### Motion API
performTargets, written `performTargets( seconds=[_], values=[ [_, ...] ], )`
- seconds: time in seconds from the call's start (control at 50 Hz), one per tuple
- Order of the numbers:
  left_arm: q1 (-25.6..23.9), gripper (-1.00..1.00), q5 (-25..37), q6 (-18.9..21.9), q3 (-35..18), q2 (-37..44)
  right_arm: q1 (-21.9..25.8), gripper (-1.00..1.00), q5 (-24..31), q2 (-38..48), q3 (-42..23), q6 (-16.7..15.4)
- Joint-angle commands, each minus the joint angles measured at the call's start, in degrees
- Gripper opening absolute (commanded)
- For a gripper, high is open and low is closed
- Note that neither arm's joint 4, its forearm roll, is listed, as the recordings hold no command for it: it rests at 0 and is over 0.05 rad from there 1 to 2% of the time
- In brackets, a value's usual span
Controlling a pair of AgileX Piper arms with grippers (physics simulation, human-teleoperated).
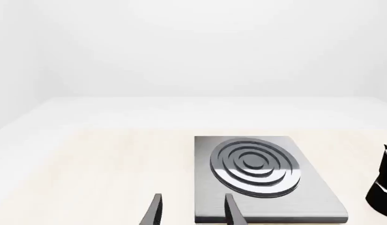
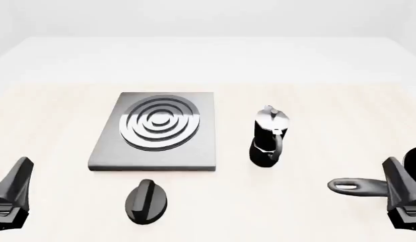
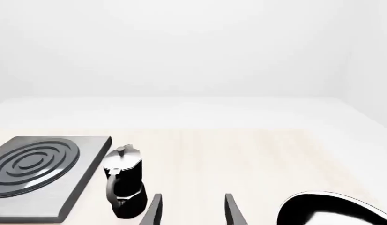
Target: Put the moka pot on the stove.
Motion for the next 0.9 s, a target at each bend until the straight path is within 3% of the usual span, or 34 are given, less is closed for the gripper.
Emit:
performTargets(
  seconds=[0.02,0.62,0.74,0.9],
  values=[
    [0.0,1.0,-0.1,0.0,-0.1,0.3,1.0,1.0,0.9,0.4,-0.5,-0.4],
    [0.0,1.0,-0.1,0.0,-0.1,0.3,5.1,1.0,3.6,1.3,-4.6,-0.4],
    [0.0,1.0,-0.1,0.0,-0.1,0.3,6.3,1.0,1.8,3.3,-4.7,-0.4],
    [0.0,1.0,-0.1,0.0,-0.1,0.3,9.7,1.0,-5.9,11.4,-4.9,-1.4]
  ],
)
